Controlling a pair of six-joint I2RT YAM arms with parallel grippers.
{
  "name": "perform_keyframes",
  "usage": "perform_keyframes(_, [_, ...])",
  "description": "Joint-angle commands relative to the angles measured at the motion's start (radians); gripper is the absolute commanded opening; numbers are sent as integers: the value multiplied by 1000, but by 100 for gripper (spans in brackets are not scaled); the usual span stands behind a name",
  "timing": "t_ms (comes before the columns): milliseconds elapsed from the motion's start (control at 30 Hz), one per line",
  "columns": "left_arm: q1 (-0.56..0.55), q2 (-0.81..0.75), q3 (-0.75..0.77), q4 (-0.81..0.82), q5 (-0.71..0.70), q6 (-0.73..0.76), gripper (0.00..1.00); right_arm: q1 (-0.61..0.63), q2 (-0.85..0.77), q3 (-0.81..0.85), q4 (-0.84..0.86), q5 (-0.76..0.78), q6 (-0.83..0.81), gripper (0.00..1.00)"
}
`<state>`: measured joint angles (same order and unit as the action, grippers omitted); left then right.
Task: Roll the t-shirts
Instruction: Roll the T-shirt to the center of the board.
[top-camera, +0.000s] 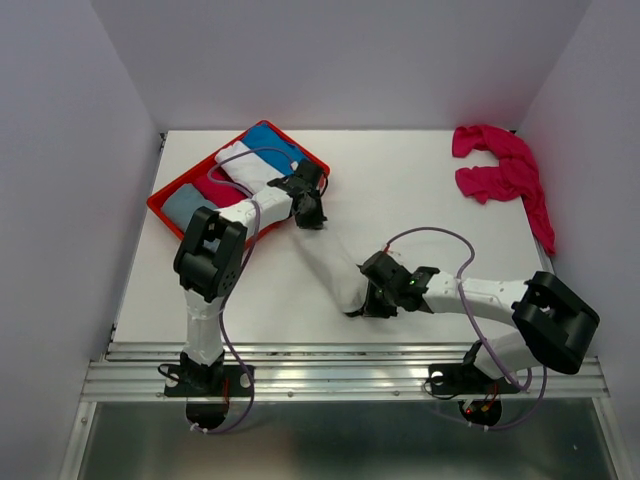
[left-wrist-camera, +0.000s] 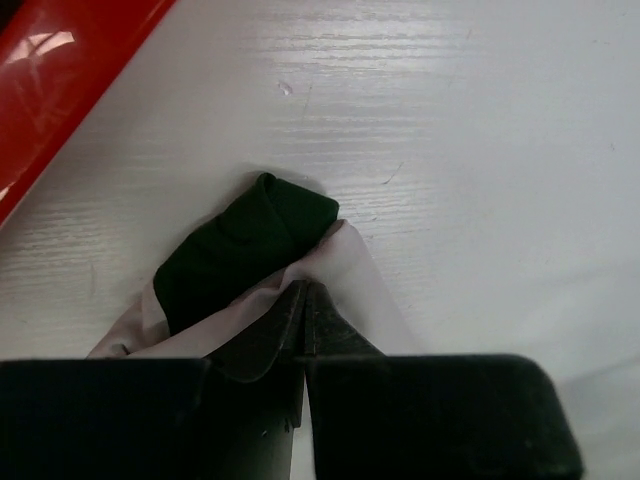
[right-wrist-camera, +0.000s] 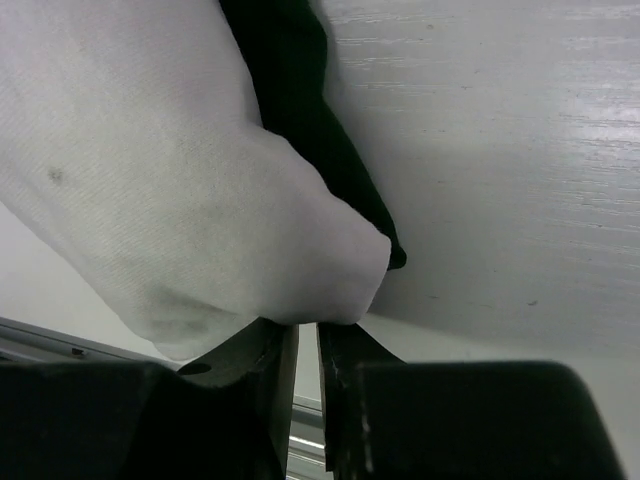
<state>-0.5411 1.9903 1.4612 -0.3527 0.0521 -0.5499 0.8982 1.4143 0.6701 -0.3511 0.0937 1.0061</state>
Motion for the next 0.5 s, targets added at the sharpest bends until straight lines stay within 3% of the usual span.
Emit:
perform_keyframes(0, [6,-7,25,32,31,25,12,4,6,-40,-57,69,31,18])
perform_keyframes(167, [3,-65,-65,57,42,15,11,4,-15,-21,-132,112,48,16])
perform_keyframes(467, [-74,-266,-304,-17,-41,-64,11,4,-273,66,-344,227,48,20])
